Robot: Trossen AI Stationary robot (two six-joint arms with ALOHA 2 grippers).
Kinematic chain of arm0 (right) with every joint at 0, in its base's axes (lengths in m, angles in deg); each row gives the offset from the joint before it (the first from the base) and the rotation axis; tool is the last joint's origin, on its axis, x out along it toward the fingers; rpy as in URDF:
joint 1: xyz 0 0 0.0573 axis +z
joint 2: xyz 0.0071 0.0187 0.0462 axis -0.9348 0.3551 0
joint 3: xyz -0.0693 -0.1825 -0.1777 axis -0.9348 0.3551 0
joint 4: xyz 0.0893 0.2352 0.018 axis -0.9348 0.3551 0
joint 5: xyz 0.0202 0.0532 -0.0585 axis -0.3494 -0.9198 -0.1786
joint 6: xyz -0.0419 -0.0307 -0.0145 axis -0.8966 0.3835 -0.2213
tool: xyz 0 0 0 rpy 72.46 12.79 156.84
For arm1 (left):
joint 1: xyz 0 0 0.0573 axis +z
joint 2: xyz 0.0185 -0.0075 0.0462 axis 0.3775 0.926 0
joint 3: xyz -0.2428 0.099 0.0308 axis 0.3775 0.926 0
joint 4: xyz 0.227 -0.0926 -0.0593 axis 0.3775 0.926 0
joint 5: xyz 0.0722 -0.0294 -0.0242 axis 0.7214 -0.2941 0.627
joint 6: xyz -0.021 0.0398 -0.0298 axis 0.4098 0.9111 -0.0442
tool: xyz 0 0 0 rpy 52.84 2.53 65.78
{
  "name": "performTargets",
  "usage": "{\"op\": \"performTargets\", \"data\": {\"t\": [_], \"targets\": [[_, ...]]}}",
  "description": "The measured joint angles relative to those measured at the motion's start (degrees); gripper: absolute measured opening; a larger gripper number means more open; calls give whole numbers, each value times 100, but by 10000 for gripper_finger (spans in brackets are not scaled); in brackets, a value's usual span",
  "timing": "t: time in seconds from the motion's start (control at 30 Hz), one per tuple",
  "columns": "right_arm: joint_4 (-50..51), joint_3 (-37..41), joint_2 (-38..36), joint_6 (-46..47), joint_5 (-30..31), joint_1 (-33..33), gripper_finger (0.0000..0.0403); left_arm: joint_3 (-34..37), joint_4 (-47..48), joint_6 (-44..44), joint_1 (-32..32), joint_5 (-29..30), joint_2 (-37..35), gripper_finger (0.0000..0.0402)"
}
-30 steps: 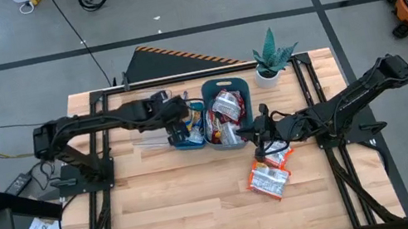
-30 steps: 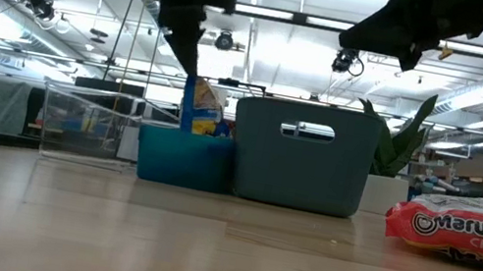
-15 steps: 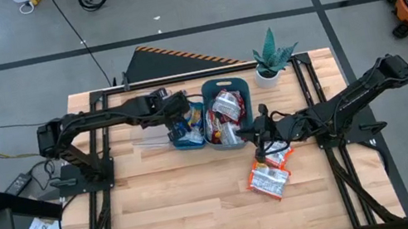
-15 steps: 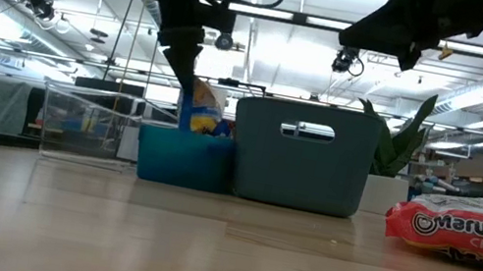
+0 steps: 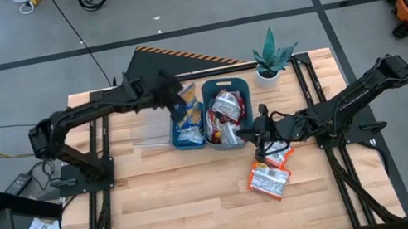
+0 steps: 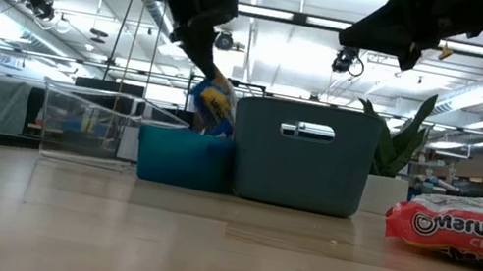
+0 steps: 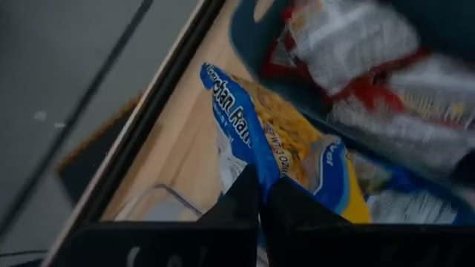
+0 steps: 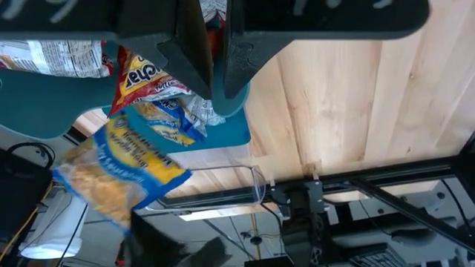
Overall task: Sort Maruchan noodles
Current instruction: Put the blue noodle pack into the blue bin
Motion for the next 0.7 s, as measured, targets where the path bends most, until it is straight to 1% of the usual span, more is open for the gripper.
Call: {"op": "performTargets", "data": {"t": [0.23, 0.3, 0.47, 0.7], "targets": [[73, 1, 0, 0, -9, 0, 39, 2, -577, -378, 640, -1056, 0, 9], [88, 1, 0, 5, -13, 0, 39, 2, -726, -454, 747, -1247, 0, 9], [96, 1, 0, 28, -37, 0, 39, 2, -761, -634, 893, -1291, 0, 9], [97, 1, 0, 28, -42, 0, 39, 2, -670, -1134, 978, -1299, 0, 9]]}}
